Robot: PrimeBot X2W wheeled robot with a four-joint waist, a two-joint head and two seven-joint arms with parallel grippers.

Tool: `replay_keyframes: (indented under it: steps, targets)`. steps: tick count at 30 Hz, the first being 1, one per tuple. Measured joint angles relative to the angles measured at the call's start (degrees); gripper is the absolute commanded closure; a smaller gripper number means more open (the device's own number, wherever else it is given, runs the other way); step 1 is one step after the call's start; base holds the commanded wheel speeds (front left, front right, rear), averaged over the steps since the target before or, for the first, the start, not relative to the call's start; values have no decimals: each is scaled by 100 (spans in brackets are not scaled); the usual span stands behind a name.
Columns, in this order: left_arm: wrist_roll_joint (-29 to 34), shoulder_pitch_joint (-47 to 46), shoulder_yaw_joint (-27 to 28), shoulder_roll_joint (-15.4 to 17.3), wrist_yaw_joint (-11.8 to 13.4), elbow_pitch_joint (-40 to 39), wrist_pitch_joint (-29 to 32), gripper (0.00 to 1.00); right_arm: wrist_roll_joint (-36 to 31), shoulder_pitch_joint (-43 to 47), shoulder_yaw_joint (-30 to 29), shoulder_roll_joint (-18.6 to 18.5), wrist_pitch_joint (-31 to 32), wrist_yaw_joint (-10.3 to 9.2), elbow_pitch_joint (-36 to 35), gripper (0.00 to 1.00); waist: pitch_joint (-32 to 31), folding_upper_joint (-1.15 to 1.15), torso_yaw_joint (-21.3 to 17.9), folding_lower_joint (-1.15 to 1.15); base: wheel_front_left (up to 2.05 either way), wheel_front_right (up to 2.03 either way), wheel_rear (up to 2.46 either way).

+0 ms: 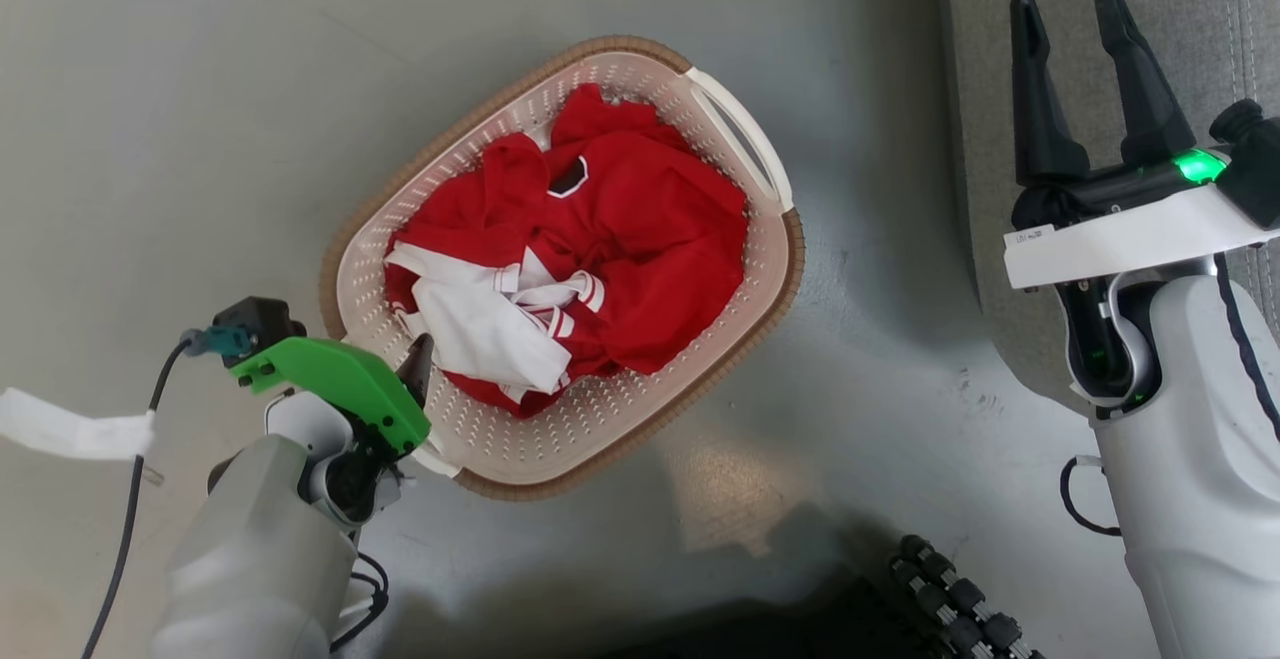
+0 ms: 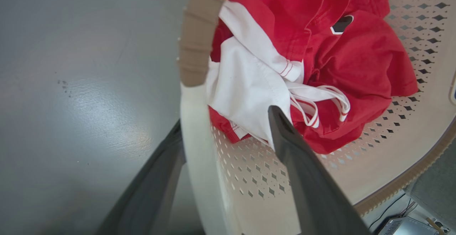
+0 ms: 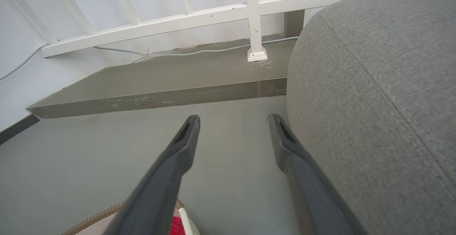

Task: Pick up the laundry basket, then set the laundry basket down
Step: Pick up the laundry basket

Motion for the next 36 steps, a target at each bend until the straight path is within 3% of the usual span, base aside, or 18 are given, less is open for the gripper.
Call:
replay_keyframes:
  steps: [2,4,5,7,8,9,22,36]
  targets:
    - [-9,-60,-43,-3,0,66,31,6,0,-21,-1,-1,0,0,13,0,28,0,-16,0,0,0,0]
    - [-58,-102,-68,-4,0,130,31,29,1,-44,-1,0,0,0,27,0,38,0,-22,0,0,0,0]
    - [-87,-114,-76,-1,-4,160,30,46,5,-55,-1,0,0,0,33,0,38,0,-22,0,0,0,0]
    - [-136,-134,-98,0,-9,226,30,71,18,-69,1,3,-1,1,46,0,33,0,-25,0,0,0,0]
    - [-152,-136,-112,1,-35,248,30,96,25,-70,2,4,-1,1,60,0,26,0,-25,0,0,0,0]
    - [-157,-143,-124,-4,-42,265,29,100,46,-71,4,7,-1,1,67,0,20,0,-27,0,0,0,0]
    - [-165,-368,-370,16,-92,534,-132,100,53,-100,8,11,-1,5,123,0,-70,0,-18,0,0,0,0]
    - [595,-1232,-938,219,-96,909,45,100,148,-101,46,16,-1,5,156,0,-154,0,-11,0,0,0,0]
